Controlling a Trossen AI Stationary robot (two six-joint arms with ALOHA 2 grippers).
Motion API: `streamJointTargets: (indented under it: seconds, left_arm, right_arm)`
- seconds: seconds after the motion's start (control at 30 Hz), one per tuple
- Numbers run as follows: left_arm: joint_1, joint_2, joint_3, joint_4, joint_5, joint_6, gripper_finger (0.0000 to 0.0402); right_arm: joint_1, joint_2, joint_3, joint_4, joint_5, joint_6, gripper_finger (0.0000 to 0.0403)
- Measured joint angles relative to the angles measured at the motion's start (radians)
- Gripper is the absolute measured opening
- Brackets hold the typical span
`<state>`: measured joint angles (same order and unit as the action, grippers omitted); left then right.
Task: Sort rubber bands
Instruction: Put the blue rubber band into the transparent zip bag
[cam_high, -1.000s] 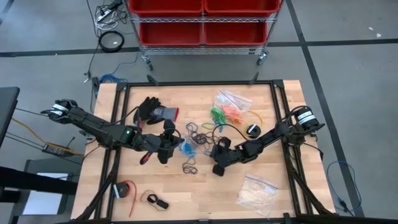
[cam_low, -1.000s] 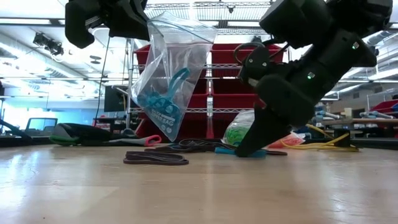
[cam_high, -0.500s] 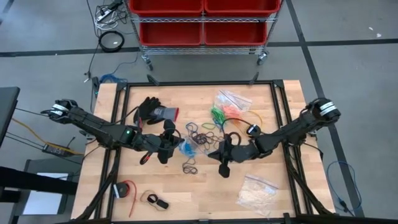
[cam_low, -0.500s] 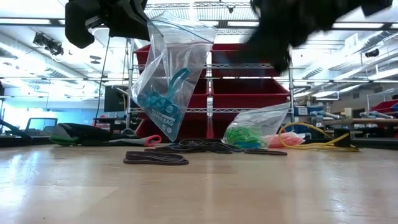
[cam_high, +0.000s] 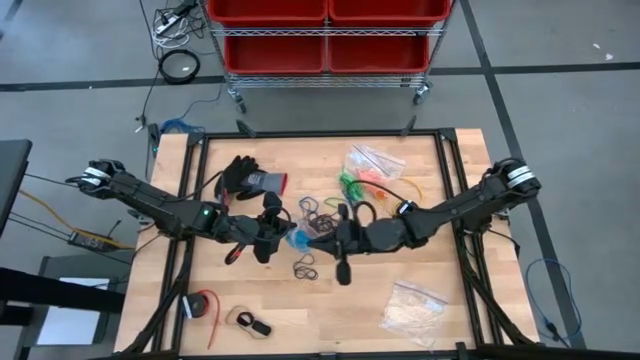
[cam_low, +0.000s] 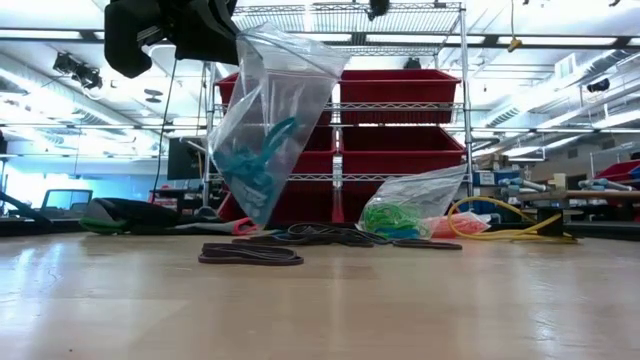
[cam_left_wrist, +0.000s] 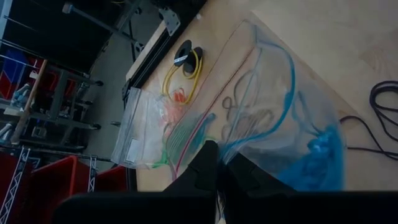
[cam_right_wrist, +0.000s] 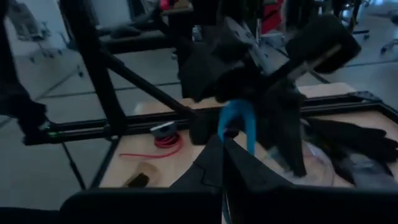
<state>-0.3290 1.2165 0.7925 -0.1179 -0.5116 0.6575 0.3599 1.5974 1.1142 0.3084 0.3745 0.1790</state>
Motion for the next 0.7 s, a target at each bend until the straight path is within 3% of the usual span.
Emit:
streamJointTargets:
  seconds: [0.17,0.7]
  left_arm:
    - [0.000,0.000,0.000,0.000,0.000,0.000,0.0012]
    - [0.000,0.001,0.000,0.000,0.000,0.000,0.0012]
  right_arm:
    - [-0.047,0.067,0.079,-0.124,-0.017,0.020,0.0000]
    - [-0.090,0.088,0.083,-0.296,-0.056,0.150,0.0000]
